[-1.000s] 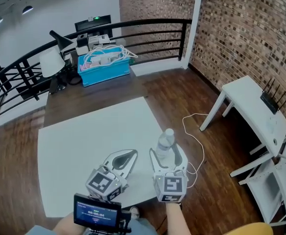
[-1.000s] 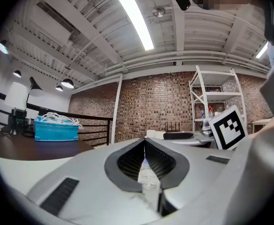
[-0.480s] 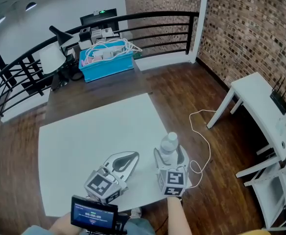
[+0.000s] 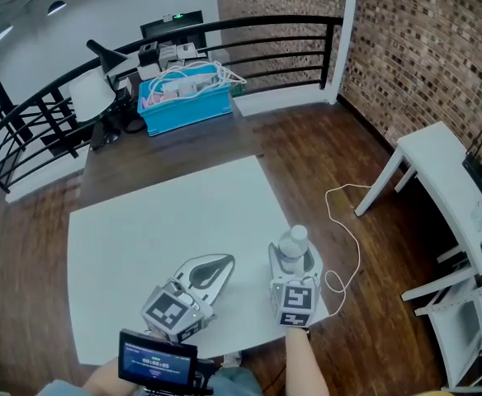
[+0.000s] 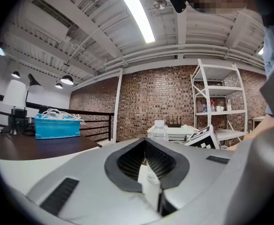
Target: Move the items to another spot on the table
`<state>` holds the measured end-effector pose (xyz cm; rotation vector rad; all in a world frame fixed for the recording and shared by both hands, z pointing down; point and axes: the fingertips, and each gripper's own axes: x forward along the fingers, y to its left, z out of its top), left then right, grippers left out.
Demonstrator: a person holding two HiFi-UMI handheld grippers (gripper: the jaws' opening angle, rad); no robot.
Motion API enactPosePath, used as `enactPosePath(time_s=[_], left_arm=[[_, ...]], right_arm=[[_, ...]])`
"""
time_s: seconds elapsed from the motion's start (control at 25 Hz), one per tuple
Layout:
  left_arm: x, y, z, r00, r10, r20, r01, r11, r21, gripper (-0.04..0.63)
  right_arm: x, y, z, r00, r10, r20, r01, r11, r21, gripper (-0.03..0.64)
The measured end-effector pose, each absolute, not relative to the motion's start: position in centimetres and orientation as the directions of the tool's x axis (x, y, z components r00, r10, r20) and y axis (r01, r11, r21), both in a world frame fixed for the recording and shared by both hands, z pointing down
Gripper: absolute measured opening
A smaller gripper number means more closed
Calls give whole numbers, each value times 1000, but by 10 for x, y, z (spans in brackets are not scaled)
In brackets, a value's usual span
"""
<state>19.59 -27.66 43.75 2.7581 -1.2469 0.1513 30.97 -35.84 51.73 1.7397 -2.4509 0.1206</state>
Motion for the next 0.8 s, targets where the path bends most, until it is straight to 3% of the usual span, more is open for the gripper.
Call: enactPosePath(time_s=[0.8], left_arm=[[168, -261, 414, 616, -782, 96, -787, -616, 33, 6]], right_arm=[[285, -348, 475, -395, -911, 123, -915, 401, 35, 295]])
